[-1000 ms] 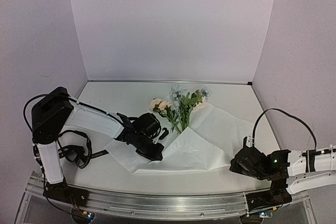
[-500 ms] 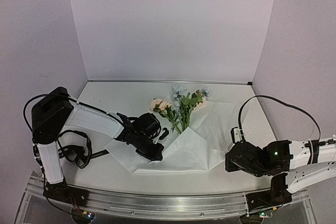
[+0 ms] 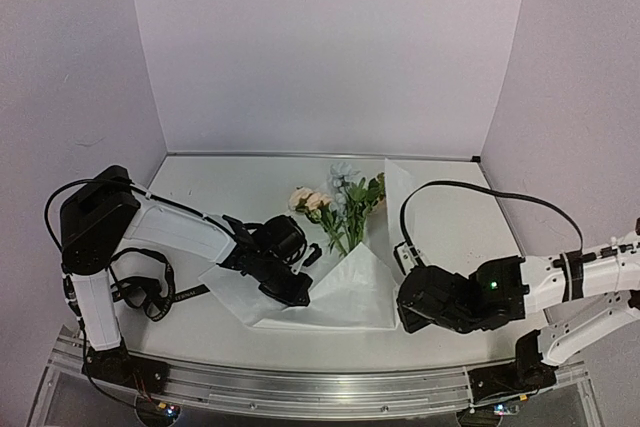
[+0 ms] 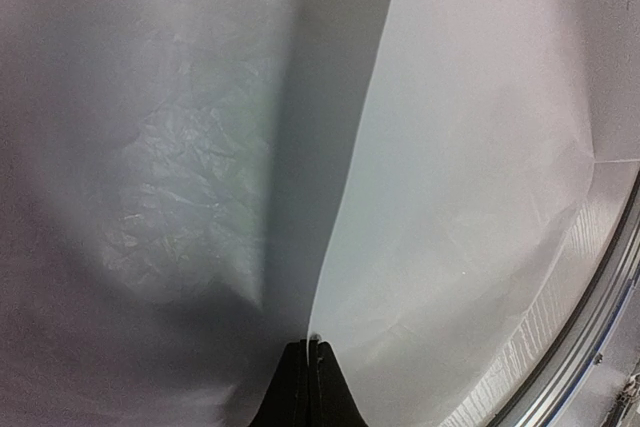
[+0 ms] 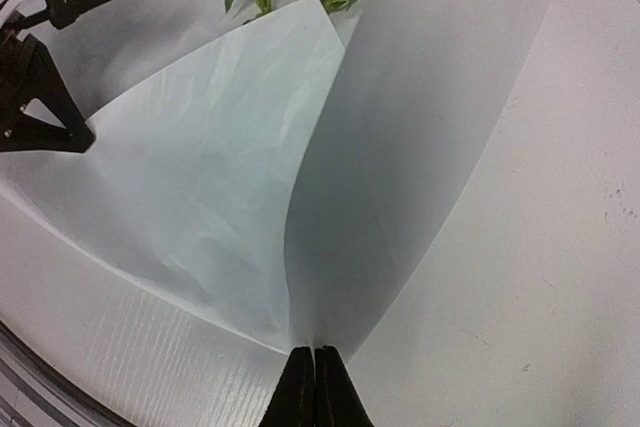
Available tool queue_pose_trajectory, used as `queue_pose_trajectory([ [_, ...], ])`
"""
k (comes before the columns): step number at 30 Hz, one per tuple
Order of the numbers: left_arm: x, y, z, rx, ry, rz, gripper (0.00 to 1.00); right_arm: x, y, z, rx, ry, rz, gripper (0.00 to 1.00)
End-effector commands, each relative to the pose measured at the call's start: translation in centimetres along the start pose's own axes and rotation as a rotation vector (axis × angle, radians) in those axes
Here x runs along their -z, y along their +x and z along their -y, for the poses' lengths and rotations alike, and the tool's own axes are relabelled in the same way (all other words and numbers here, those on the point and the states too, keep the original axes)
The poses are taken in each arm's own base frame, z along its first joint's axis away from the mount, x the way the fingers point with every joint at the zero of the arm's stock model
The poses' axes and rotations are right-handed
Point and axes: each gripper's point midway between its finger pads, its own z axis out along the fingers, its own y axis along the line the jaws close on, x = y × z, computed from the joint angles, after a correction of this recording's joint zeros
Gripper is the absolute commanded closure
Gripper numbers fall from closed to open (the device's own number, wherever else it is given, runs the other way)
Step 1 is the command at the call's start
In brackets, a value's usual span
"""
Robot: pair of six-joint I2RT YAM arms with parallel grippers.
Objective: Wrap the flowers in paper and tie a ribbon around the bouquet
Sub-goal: Fold the one-fourth-folded wrapping paper at the center of the board.
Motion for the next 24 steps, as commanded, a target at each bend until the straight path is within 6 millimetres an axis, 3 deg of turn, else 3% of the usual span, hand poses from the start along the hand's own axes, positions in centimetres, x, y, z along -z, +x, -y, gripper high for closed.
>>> queue_pose_trajectory([
  [1, 0.5, -1.2, 0.4, -0.007, 0.004, 0.021, 1.0, -0.4, -1.2, -3.8, 0.038, -0.105, -0.022, 0.99],
  [9, 0.6, -1.4, 0.4, -0.005, 0.003, 0.029, 1.0, -3.8, -0.4, -7.0, -0.017, -0.18, -0.094, 0.94],
  [15, 0.8, -1.5, 0.4, 0.001, 0.0, 0.038, 0.99, -6.8, 1.0, -7.3, -0.139, -0.206, -0.155, 0.9],
  [24, 2.3, -2.3, 0.2, 0.024, -0.022, 0.082, 0.85, -8.2, 1.9, -8.1, -0.197, -0.26, -0.215, 0.83],
])
